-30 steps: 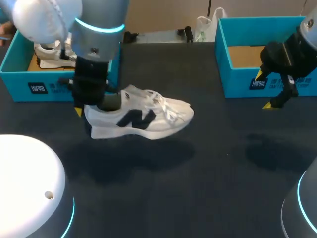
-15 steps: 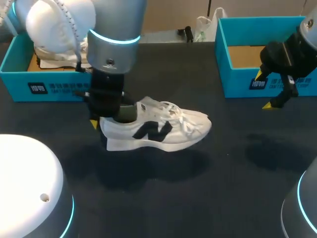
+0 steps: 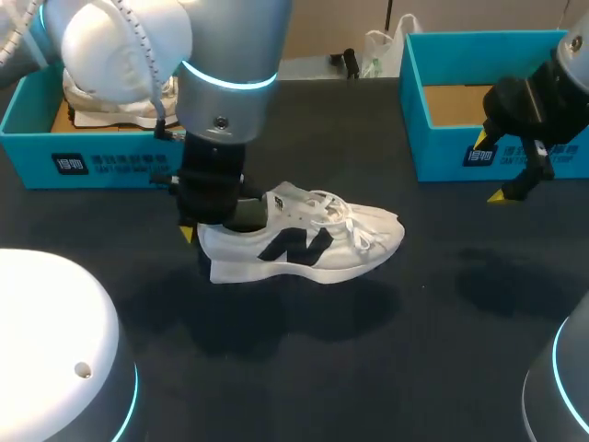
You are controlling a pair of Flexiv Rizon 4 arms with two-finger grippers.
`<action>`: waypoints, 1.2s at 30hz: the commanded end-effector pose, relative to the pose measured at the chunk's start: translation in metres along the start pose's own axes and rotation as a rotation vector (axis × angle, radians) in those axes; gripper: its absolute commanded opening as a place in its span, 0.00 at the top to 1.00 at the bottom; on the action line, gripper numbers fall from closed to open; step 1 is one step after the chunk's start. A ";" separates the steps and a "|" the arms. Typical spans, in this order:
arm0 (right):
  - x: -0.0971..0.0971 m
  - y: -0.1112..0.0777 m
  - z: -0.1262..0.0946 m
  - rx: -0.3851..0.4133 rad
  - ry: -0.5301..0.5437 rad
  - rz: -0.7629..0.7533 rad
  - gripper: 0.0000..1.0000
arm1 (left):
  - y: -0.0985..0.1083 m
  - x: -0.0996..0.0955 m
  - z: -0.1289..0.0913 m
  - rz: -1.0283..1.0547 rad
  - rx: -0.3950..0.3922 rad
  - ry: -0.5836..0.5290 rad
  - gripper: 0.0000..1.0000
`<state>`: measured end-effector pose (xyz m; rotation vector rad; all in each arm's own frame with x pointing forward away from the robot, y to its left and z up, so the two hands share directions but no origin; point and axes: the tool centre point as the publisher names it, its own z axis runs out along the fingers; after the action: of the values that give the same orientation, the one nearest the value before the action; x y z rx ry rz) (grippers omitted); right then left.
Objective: Take the shoe out of the shoebox, open the shoe tongue, remove and reinsert the insole, then place the shoe into the shoebox
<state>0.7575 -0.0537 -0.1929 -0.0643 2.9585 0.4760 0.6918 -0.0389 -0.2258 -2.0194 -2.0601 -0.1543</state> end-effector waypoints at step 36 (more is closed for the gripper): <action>0.000 0.000 0.001 0.002 0.000 0.001 0.00 | 0.009 -0.045 0.106 0.033 -0.159 -0.050 1.00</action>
<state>0.7574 -0.0538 -0.1929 -0.0640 2.9585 0.4760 0.6875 -0.0537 -0.3242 -2.1847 -2.0815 -0.2564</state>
